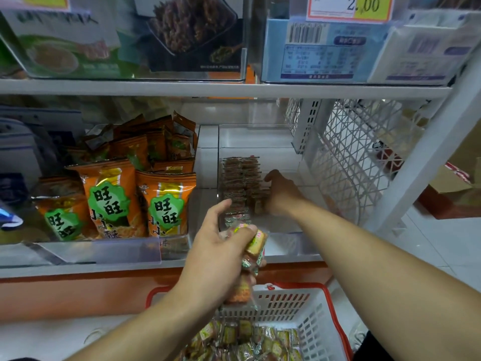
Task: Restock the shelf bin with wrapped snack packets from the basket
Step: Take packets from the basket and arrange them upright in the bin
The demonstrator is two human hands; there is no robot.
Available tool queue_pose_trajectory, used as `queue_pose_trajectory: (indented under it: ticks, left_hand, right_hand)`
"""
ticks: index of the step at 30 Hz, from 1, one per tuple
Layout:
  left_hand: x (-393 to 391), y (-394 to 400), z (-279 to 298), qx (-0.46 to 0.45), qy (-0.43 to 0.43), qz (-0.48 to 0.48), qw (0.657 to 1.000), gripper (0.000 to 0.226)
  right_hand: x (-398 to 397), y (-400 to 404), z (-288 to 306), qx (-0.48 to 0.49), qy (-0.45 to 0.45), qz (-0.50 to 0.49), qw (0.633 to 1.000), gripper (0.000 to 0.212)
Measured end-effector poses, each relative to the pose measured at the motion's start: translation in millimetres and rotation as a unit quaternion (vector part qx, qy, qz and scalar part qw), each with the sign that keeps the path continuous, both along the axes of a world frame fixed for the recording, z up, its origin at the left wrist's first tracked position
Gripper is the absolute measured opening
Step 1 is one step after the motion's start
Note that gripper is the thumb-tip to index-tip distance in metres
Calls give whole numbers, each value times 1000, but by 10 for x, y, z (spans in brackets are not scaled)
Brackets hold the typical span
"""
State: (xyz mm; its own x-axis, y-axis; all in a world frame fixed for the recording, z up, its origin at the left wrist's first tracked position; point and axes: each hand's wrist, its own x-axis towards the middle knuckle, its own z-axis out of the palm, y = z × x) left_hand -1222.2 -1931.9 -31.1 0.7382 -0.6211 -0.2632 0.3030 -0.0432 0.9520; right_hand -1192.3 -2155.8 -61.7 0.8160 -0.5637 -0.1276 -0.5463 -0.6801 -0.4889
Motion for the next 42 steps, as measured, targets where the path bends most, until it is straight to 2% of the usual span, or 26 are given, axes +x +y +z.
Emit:
queue_pose_trajectory:
  ticks: [2, 5, 7, 10, 13, 16, 24, 29, 31, 32, 33, 34, 35, 36, 39, 42]
  left_hand:
    - [26, 9, -14, -11, -11, 36, 999, 39]
    - [66, 21, -25, -21, -3, 61, 998, 30]
    - [84, 17, -22, -28, 5, 61, 998, 32]
    - [85, 18, -22, -35, -1, 56, 998, 38]
    - [70, 26, -14, -30, 5, 40, 999, 58]
    - [63, 43, -25, -26, 13, 20, 999, 71]
    - [88, 77, -47, -14, 15, -1, 1000, 60]
    - [76, 93, -49, -29, 25, -1, 999, 68]
    - [63, 107, -52, -41, 26, 16, 999, 65]
    - [55, 121, -51, -46, 24, 24, 998, 63]
    - [46, 138, -40, -51, 21, 29, 998, 62]
    - [35, 163, -24, -55, 15, 30, 998, 61]
    - [26, 190, 1, -60, 11, 25, 998, 61]
    - [18, 214, 23, -66, 7, 14, 998, 61]
    - [-18, 248, 116, -83, -4, -7, 997, 49]
    - [-55, 258, 195, -82, -31, -6, 996, 47]
  right_hand:
    - [19, 1, 11, 11, -12, 17, 1000, 63]
    - [28, 52, 29, -28, -8, 77, 997, 56]
    - [26, 68, 32, -44, 11, 89, 995, 51]
    - [23, 46, 58, -35, 25, 46, 998, 42]
    - [34, 20, 61, -15, 29, 8, 999, 36]
    - [84, 48, 34, 10, 24, -7, 1000, 42]
    - [177, -4, -101, 94, -28, -45, 994, 56]
    - [100, -19, -10, 76, -3, 6, 997, 68]
    - [-32, 52, 191, 27, -58, 4, 998, 61]
    - [-123, 139, 301, 23, -121, 4, 992, 48]
    - [-222, 251, 404, 50, -188, 8, 981, 30]
    - [-351, 387, 499, 102, -235, 28, 966, 21]
    - [-508, 532, 579, 155, -249, 65, 954, 31]
    - [-668, 667, 624, 200, -234, 113, 945, 38]
    - [-1030, 913, 649, 210, -171, 206, 940, 43]
    - [-1161, 934, 709, 327, -194, 178, 907, 36]
